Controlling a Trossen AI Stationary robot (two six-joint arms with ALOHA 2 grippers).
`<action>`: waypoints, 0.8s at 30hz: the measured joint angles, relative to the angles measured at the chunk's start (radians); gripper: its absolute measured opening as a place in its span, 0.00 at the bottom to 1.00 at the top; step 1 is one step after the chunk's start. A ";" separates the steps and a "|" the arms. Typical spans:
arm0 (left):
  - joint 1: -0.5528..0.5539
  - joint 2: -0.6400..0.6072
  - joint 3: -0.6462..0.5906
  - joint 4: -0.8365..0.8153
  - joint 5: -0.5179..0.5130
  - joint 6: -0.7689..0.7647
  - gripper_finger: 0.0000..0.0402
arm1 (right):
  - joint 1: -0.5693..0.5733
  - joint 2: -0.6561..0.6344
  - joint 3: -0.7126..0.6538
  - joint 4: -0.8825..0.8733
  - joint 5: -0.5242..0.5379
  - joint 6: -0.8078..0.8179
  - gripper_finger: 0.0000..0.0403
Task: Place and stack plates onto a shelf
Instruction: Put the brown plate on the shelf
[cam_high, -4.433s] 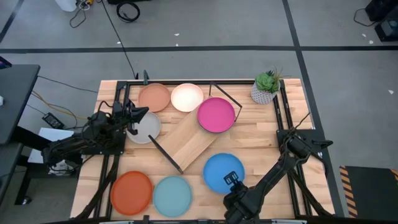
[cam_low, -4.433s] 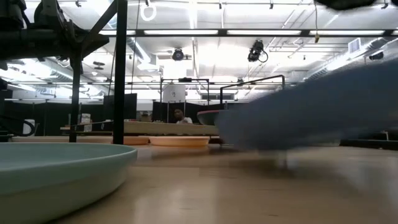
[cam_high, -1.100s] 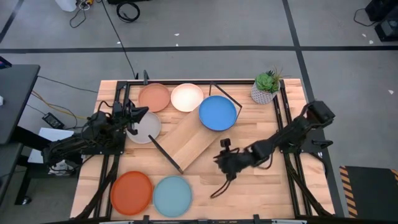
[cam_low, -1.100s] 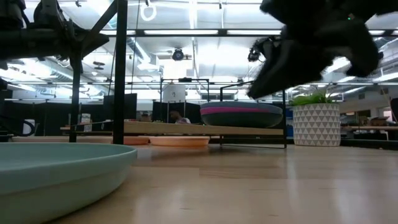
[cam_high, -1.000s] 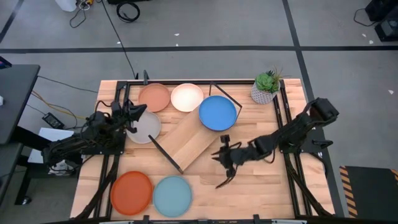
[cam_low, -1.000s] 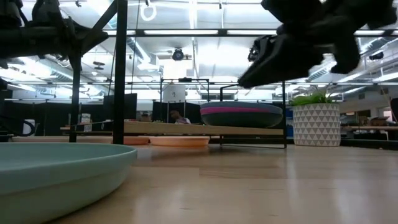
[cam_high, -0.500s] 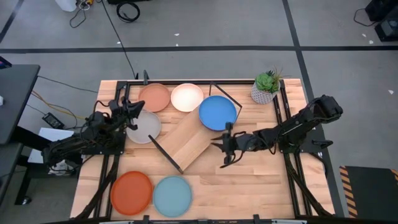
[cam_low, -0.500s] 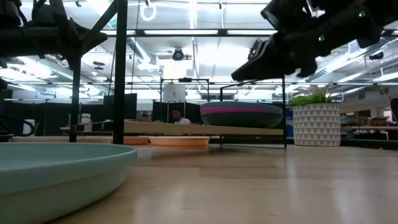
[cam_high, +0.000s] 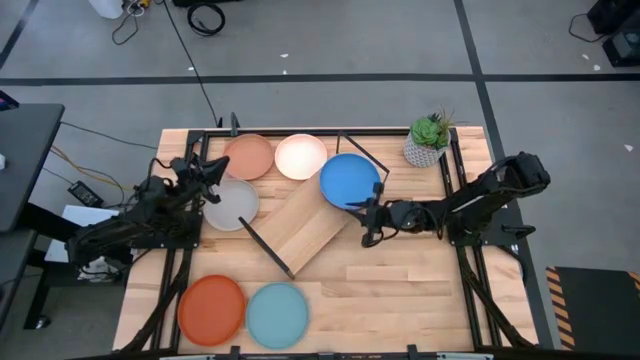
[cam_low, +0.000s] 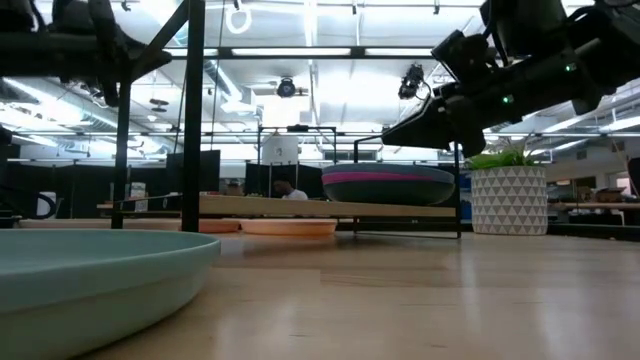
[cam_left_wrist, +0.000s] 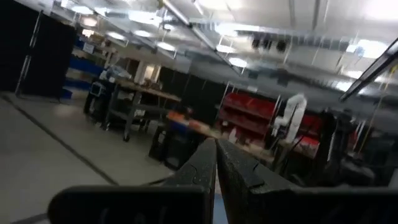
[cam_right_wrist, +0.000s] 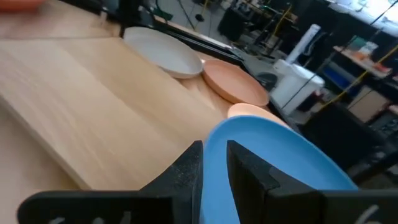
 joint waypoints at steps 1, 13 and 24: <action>0.005 0.019 0.025 -0.044 0.000 0.003 0.04 | -0.002 0.000 0.000 0.000 -0.020 0.011 0.19; 0.169 0.434 0.233 -0.434 0.004 0.039 0.03 | -0.002 0.000 0.000 0.037 -0.124 0.020 0.19; 0.355 0.862 0.385 -0.469 0.248 0.048 0.12 | -0.002 0.000 0.000 0.056 -0.124 -0.027 0.19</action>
